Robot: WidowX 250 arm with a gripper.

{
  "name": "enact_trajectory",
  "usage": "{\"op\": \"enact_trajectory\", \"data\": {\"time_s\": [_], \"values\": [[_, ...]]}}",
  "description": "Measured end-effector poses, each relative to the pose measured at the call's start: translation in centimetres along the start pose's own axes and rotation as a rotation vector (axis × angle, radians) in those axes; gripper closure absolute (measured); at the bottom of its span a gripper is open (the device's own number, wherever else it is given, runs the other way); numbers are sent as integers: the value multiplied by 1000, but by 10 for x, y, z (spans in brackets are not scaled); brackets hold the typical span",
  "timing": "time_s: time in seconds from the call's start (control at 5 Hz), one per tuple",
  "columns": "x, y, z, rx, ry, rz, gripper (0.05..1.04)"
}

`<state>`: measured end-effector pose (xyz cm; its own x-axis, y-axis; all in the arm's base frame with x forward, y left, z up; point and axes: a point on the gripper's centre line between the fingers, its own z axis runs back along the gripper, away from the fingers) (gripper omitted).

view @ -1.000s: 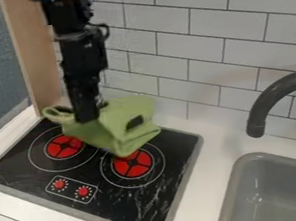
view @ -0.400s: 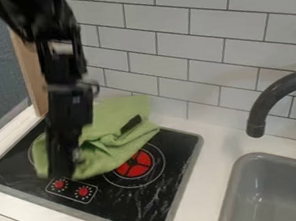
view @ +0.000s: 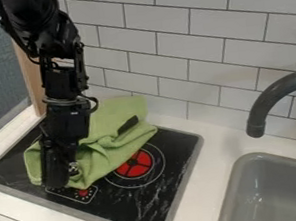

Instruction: Unfold the cloth from top to bottom right

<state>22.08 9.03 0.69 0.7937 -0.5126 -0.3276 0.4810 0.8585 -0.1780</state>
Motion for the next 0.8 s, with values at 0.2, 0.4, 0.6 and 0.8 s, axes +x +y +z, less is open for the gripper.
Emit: {"op": "enact_trajectory", "data": {"time_s": [0.2, 0.4, 0.6, 0.8], "values": [[1, -1, 0, -9, -2, 1, 547], [1, -2, 0, -15, -6, -6, 234], [0, -4, 0, -28, -7, -5, 52], [0, -7, 11, -30, -43, -2, 79]]}}
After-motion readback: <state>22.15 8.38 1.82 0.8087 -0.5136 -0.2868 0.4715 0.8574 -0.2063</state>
